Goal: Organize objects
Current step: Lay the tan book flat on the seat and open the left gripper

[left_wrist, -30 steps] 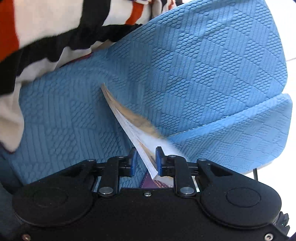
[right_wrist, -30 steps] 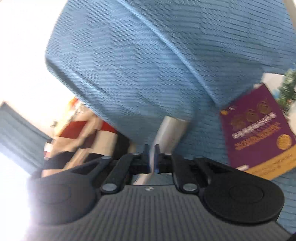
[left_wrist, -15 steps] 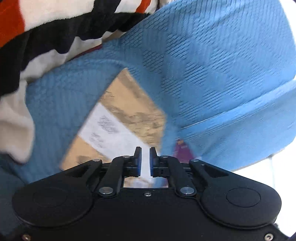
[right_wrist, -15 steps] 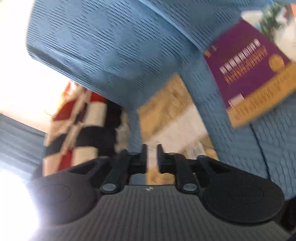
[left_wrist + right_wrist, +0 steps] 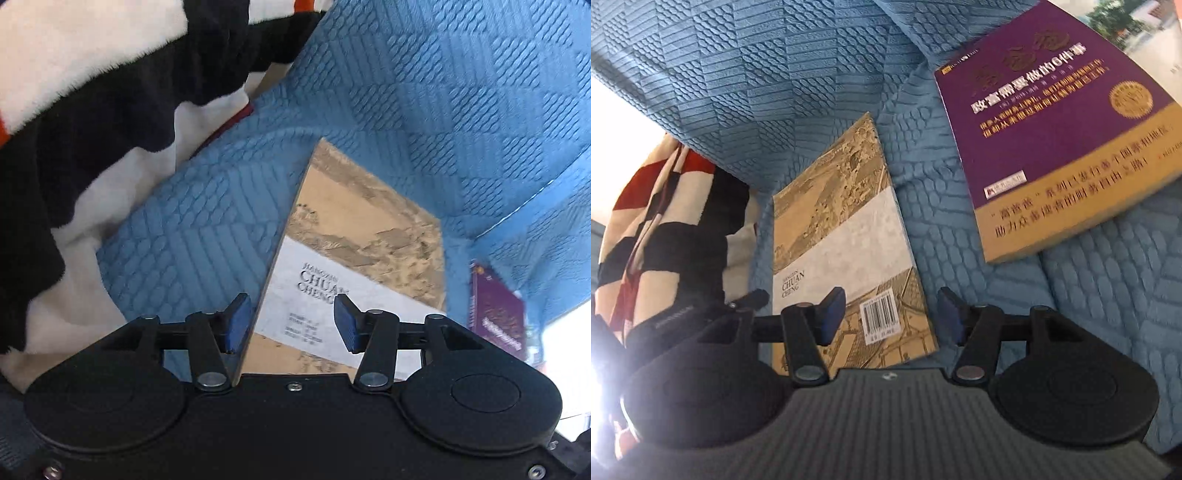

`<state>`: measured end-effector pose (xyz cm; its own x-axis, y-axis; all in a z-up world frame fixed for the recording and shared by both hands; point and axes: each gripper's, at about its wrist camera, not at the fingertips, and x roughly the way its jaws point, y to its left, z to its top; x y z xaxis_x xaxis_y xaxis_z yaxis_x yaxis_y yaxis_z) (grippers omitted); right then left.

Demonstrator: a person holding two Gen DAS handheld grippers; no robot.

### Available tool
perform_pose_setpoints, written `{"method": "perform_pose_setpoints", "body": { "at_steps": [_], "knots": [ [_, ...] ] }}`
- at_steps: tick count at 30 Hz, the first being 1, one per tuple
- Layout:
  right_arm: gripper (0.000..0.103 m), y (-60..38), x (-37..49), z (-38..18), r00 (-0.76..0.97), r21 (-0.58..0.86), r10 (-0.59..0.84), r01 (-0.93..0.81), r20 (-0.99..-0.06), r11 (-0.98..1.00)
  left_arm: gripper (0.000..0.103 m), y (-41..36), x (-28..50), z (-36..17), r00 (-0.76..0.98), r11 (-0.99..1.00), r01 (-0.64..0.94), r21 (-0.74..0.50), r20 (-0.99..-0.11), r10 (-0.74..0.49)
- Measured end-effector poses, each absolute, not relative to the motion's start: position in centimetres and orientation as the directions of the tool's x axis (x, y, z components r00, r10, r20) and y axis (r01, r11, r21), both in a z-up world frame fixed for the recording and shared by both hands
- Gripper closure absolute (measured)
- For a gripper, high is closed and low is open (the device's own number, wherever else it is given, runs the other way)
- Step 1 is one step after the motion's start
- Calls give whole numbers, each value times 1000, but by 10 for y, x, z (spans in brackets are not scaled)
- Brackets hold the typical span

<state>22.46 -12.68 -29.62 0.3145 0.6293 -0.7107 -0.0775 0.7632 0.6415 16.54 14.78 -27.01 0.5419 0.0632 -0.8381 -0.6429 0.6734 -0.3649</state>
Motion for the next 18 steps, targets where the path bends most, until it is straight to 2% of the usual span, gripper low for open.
{"method": "perform_pose_setpoints", "body": {
  "at_steps": [9,16,18],
  "knots": [
    [45,-110,241,-296,324,595,614,-170,-719,786,56,144,181,-275,542,719,-620,-313,-834,103],
    [46,-84,253,-292,368,439,538,-320,-758,839,56,147,200,-277,550,753,-594,-284,-826,122],
    [47,-74,253,-291,386,370,506,-375,-772,850,54,148,203,-278,556,752,-590,-293,-823,115]
  ]
}}
